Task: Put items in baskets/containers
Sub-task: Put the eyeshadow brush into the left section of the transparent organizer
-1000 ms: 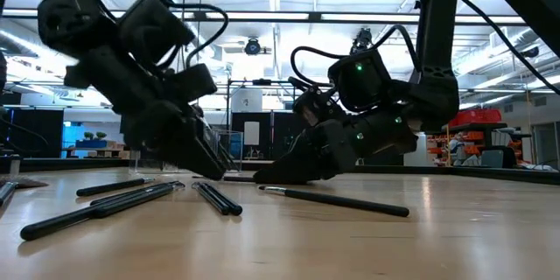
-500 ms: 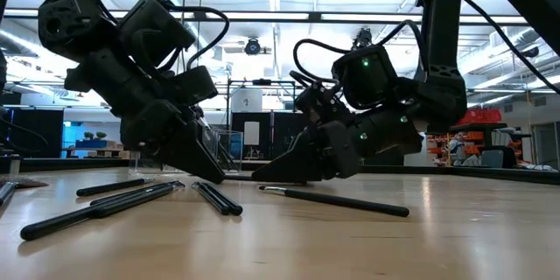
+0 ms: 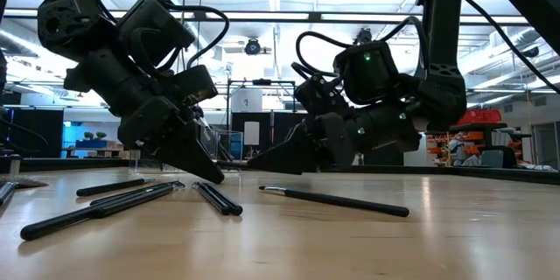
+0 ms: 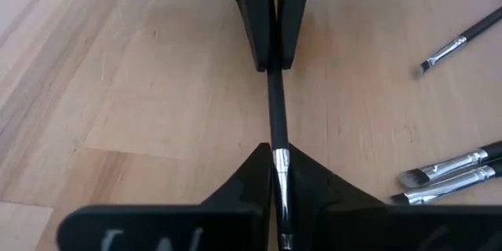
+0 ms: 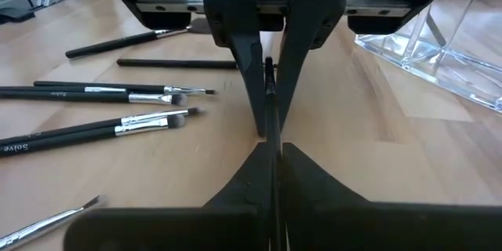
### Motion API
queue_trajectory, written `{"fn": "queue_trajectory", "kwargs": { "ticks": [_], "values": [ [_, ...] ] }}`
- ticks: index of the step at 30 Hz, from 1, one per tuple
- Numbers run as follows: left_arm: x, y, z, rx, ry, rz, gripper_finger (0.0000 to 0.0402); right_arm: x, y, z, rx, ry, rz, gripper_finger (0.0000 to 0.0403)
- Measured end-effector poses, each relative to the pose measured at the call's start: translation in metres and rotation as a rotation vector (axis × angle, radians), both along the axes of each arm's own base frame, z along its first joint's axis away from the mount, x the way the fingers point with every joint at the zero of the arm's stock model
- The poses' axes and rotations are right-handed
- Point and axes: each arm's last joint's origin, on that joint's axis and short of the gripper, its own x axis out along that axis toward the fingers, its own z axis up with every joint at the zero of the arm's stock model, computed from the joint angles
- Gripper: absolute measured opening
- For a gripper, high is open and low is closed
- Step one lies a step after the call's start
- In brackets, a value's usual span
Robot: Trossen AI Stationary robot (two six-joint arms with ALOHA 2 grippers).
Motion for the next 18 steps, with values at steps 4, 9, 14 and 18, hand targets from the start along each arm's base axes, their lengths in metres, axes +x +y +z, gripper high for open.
{"fn": "queue_trajectory", "kwargs": {
  "ticks": [4,9,14,18],
  "values": [
    [0.0004,0.0001,0.0003,0.000,-0.011,0.001,0.0049,-0.0003,-0.0003,-0.0014,-0.003,0.017,-0.010,0.0009],
    [0.0004,0.0004,0.0005,0.004,-0.015,0.008,0.0094,-0.0009,-0.0005,-0.0032,-0.007,0.036,-0.018,0.0009],
    [0.0006,0.0004,0.0006,0.005,-0.017,0.007,0.0119,-0.0008,-0.0009,-0.0031,-0.010,0.034,-0.024,0.0009],
    [0.0007,0.0003,0.0008,0.003,-0.019,0.004,0.0096,-0.0008,-0.0009,-0.0031,-0.011,0.034,-0.024,0.0009]
  ]
}}
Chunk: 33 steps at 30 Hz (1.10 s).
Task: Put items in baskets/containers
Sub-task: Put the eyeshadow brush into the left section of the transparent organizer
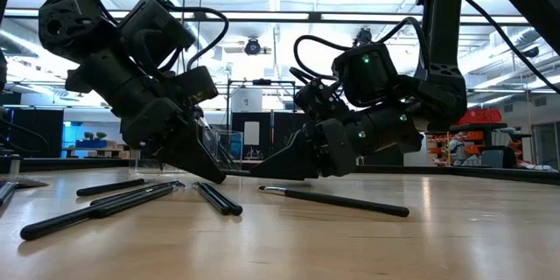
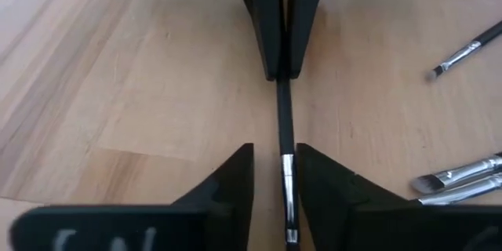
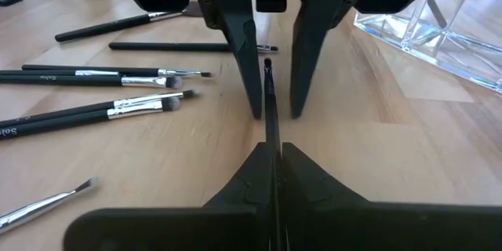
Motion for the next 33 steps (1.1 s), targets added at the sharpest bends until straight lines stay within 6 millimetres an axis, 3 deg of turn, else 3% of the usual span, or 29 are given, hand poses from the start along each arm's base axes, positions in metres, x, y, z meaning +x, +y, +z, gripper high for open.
{"fn": "queue_trajectory", "kwargs": {
  "ticks": [6,12,18,21,27,29,33],
  "values": [
    [0.000,0.000,0.000,-0.002,-0.003,-0.003,0.0018,0.000,0.000,0.000,0.002,0.000,-0.004,0.0010],
    [0.000,0.000,0.000,-0.002,-0.004,-0.002,0.0029,0.000,0.000,0.000,0.003,-0.001,-0.005,0.0025],
    [0.000,-0.001,0.001,-0.007,-0.004,0.000,0.0015,0.000,0.000,0.002,0.020,-0.001,-0.010,0.0086],
    [-0.003,-0.006,0.010,-0.018,-0.009,-0.009,0.0015,0.001,0.003,0.017,0.018,-0.011,-0.002,0.0116],
    [-0.023,-0.013,0.045,0.005,0.087,-0.033,0.0015,-0.013,0.010,0.064,-0.091,-0.008,-0.003,0.0155],
    [-0.028,-0.013,0.070,0.043,0.145,-0.021,0.0015,-0.019,0.012,0.079,-0.110,-0.013,-0.026,0.0161],
    [-0.036,-0.008,0.134,0.178,0.313,0.014,0.0016,-0.032,0.016,0.090,-0.123,-0.021,-0.047,0.0164]
  ]
}}
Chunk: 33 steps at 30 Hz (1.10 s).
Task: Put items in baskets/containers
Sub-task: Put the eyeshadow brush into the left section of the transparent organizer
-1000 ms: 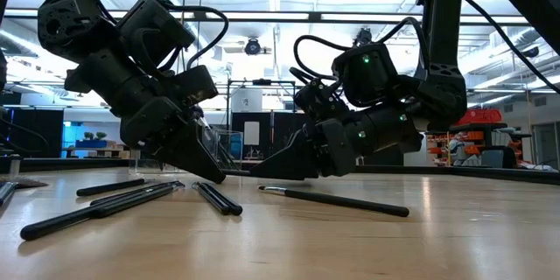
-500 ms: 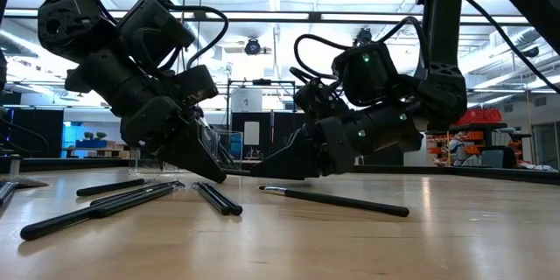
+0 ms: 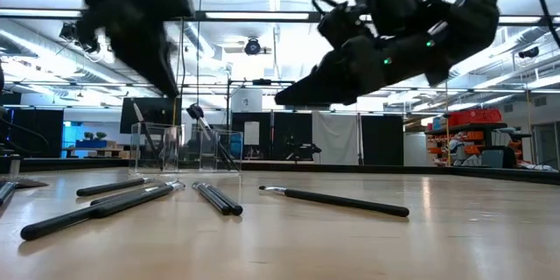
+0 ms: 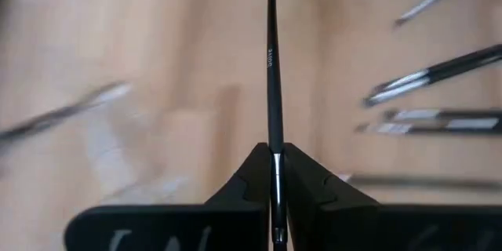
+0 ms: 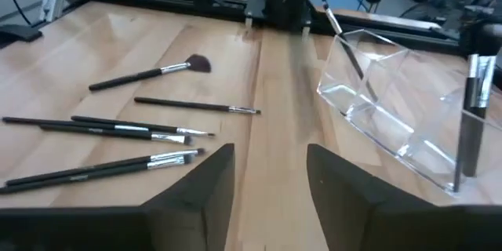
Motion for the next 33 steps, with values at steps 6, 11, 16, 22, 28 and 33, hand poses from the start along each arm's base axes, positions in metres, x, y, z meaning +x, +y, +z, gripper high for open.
{"fn": "queue_trajectory", "kwargs": {
  "ticks": [6,11,16,22,28,33],
  "values": [
    [-0.008,0.016,0.105,0.127,0.155,0.042,0.0017,-0.008,0.000,-0.003,0.002,0.017,0.001,0.0164],
    [-0.012,0.046,0.142,0.104,0.309,0.171,0.0017,-0.008,0.000,-0.006,0.012,0.025,-0.003,0.0164],
    [-0.001,0.066,0.119,0.014,0.522,0.213,0.0017,-0.007,0.000,-0.005,0.043,0.020,-0.014,0.0165],
    [0.012,0.065,0.082,0.033,0.700,0.137,0.0017,-0.008,0.000,-0.008,0.064,0.052,-0.023,0.0165],
    [0.020,0.065,0.072,0.036,0.746,0.127,0.0017,-0.009,0.000,-0.009,0.080,0.062,-0.029,0.0165],
    [0.024,0.069,0.058,0.028,0.803,0.140,0.0017,-0.009,0.000,-0.009,0.092,0.063,-0.033,0.0165]
  ]
}}
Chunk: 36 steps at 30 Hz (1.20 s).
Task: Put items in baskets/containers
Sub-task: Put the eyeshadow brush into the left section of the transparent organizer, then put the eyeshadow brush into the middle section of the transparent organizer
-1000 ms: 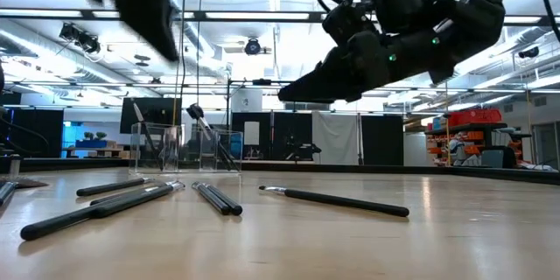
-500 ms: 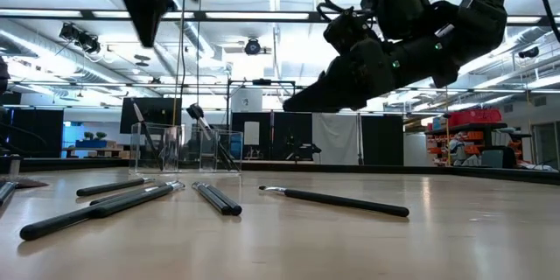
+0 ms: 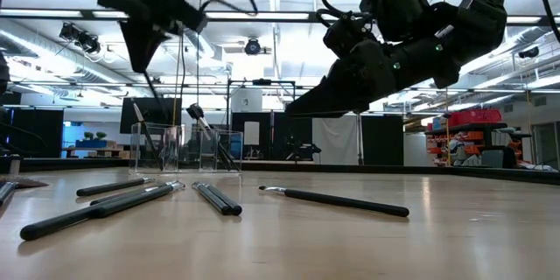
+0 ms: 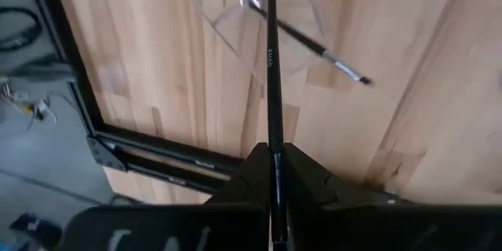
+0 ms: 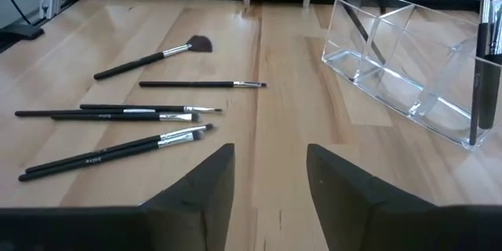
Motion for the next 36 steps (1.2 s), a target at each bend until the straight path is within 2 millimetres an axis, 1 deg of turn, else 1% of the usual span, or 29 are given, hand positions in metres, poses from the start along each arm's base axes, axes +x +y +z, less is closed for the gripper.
{"fn": "queue_trajectory", "kwargs": {
  "ticks": [5,9,13,17,20,23,25,29,33,36],
  "values": [
    [-0.001,0.002,-0.027,-0.009,0.110,0.009,0.0023,0.000,0.000,0.000,0.020,0.002,-0.008,0.0165],
    [0.001,0.004,-0.042,0.022,0.084,0.006,0.0032,0.000,0.001,0.000,0.028,0.003,-0.010,0.0165],
    [0.003,0.006,-0.047,0.025,0.061,0.009,0.0057,0.000,0.003,0.000,0.025,0.002,-0.001,0.0165],
    [0.004,0.008,-0.047,0.019,0.055,-0.005,0.0095,0.000,0.008,0.001,0.026,-0.013,0.013,0.0165],
    [0.004,0.008,-0.048,0.026,0.046,-0.007,0.0126,0.000,0.017,0.003,0.034,-0.028,0.031,0.0165],
    [0.004,0.005,-0.047,0.026,0.049,-0.017,0.0152,-0.002,0.031,0.003,0.022,-0.026,-0.013,0.0165],
    [0.004,0.002,-0.041,0.025,0.064,-0.032,0.0164,-0.001,0.044,0.004,0.013,-0.014,-0.038,0.0165],
    [0.006,-0.007,-0.019,0.026,0.074,-0.056,0.0170,0.000,0.074,0.012,0.045,0.007,-0.123,0.0165],
    [0.012,-0.012,0.009,0.047,-0.054,-0.029,0.0157,-0.006,0.104,0.013,0.091,0.043,-0.245,0.0165],
    [0.018,-0.015,0.029,0.054,-0.173,-0.038,0.0144,-0.015,0.126,0.006,0.142,0.033,-0.331,0.0165]
  ]
}}
